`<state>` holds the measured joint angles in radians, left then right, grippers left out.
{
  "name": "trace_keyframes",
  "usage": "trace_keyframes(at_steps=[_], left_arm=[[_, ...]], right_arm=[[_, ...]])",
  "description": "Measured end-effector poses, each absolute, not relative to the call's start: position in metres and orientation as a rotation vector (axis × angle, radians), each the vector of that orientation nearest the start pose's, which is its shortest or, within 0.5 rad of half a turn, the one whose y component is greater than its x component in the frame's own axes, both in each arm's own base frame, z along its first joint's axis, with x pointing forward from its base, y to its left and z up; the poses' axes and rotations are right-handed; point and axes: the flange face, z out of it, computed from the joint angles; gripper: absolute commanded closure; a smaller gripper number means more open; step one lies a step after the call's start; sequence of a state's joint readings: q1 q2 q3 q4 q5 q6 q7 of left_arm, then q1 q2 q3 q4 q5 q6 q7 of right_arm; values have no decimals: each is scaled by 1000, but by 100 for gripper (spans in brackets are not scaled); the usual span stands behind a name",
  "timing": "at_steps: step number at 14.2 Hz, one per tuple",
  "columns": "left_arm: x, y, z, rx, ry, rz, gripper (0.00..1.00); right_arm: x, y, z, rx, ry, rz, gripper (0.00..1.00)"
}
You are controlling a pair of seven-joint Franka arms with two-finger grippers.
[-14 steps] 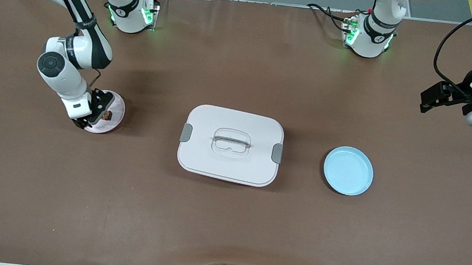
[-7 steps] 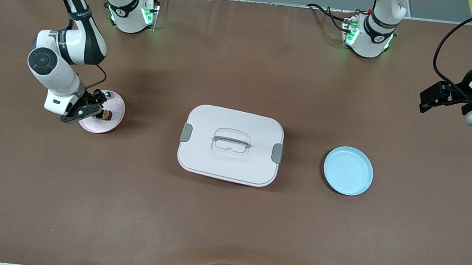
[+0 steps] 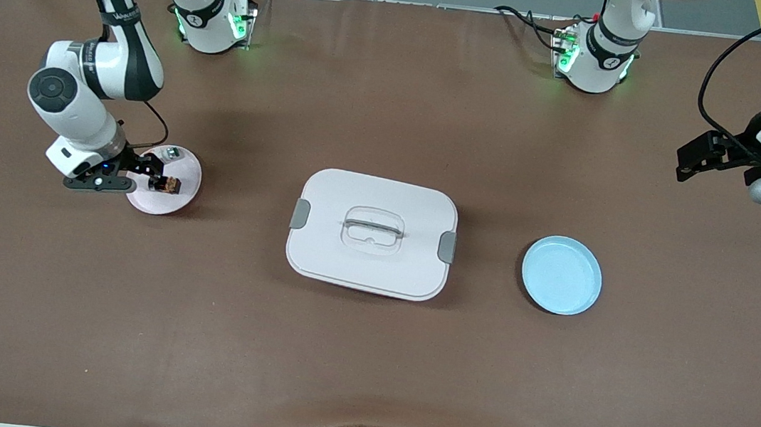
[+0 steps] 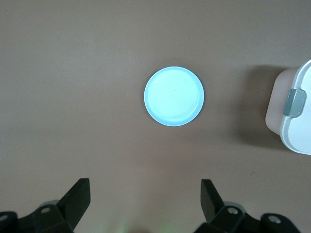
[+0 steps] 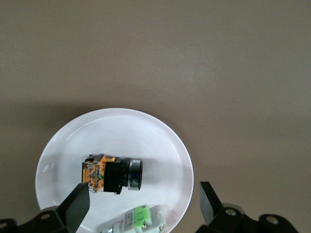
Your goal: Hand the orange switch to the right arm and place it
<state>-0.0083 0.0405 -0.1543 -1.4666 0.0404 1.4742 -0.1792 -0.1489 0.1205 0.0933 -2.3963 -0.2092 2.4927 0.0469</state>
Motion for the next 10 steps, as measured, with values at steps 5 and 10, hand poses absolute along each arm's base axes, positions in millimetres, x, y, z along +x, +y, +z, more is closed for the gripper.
trace_keyframes(at_steps=[5, 10], left_arm=[[551, -83, 643, -3102, -31, 40, 0], [548, -90, 644, -3102, -10, 41, 0]], right_arm=[[517, -30, 336, -3196, 82, 212, 0], [519, -28, 455, -3156, 137, 419, 0]])
